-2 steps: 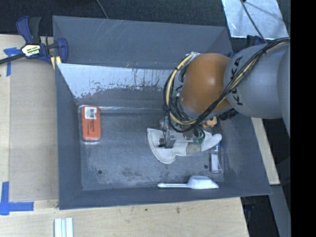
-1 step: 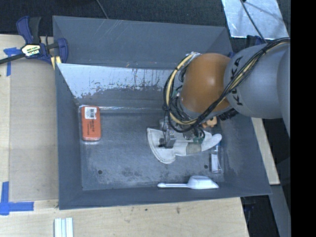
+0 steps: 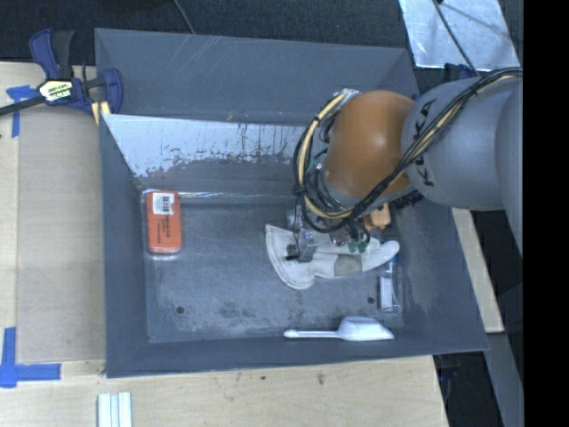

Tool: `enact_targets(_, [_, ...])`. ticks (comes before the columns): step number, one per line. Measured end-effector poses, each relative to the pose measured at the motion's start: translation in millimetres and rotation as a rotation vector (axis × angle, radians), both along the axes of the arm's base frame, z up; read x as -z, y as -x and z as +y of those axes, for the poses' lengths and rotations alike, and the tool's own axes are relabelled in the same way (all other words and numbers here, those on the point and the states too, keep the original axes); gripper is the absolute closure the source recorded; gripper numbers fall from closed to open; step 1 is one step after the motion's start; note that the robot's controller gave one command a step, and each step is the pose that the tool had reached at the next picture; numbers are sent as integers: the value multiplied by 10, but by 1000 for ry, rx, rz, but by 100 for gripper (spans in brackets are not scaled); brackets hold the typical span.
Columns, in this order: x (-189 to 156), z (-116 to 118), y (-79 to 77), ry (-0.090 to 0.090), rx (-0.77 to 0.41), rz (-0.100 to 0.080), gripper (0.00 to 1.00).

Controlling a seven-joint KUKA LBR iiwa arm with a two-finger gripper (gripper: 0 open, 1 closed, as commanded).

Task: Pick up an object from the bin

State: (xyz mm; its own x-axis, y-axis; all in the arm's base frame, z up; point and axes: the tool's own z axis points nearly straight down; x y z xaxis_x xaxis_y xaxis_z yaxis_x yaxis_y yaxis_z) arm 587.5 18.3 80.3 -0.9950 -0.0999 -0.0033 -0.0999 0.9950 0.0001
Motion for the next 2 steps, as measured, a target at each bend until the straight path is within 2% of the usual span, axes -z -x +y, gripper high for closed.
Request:
enact_targets(1, [-1325,65,-24,0,19,0,100])
enact_targets(2, [-1322,65,-22,0,18,0,100])
